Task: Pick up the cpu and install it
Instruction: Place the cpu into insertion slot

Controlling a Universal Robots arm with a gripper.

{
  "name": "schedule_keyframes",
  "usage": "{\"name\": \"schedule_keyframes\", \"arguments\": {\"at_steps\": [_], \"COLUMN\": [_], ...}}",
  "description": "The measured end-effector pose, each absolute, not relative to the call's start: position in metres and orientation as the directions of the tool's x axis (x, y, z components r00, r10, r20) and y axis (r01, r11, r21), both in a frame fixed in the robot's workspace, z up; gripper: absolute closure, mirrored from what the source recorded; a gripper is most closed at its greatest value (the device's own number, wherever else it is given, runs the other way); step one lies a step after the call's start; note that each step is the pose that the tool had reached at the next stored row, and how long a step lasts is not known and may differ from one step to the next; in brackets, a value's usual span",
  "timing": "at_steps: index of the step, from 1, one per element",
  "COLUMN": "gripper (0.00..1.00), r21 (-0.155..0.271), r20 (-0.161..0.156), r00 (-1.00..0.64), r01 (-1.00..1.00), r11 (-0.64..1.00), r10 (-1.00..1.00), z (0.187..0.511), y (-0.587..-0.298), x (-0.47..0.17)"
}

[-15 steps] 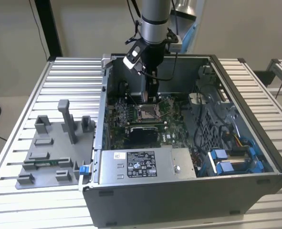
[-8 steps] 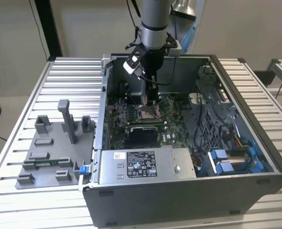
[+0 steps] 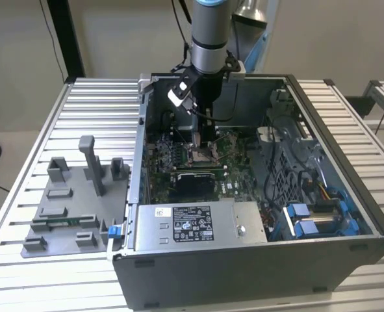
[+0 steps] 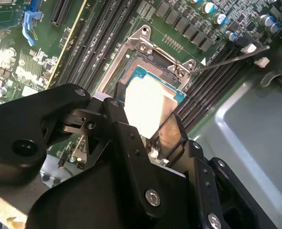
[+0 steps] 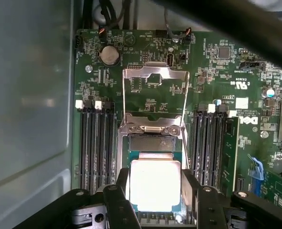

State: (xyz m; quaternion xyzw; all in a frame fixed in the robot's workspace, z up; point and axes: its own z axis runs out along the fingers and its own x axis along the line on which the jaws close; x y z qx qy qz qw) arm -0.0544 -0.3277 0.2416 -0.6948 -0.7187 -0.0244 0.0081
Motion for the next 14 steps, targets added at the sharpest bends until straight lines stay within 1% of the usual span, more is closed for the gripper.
{"name": "schedule_keyframes", "arguments": {"at_steps": [14], "gripper": [1.0], "r21": [0.024], "r20": [0.053], "r00": [-0.033], "r01": [0.999], "r11": [0.031], "r10": [0.998], "z": [0.223], "y": [-0.325], "x": [-0.054]}}
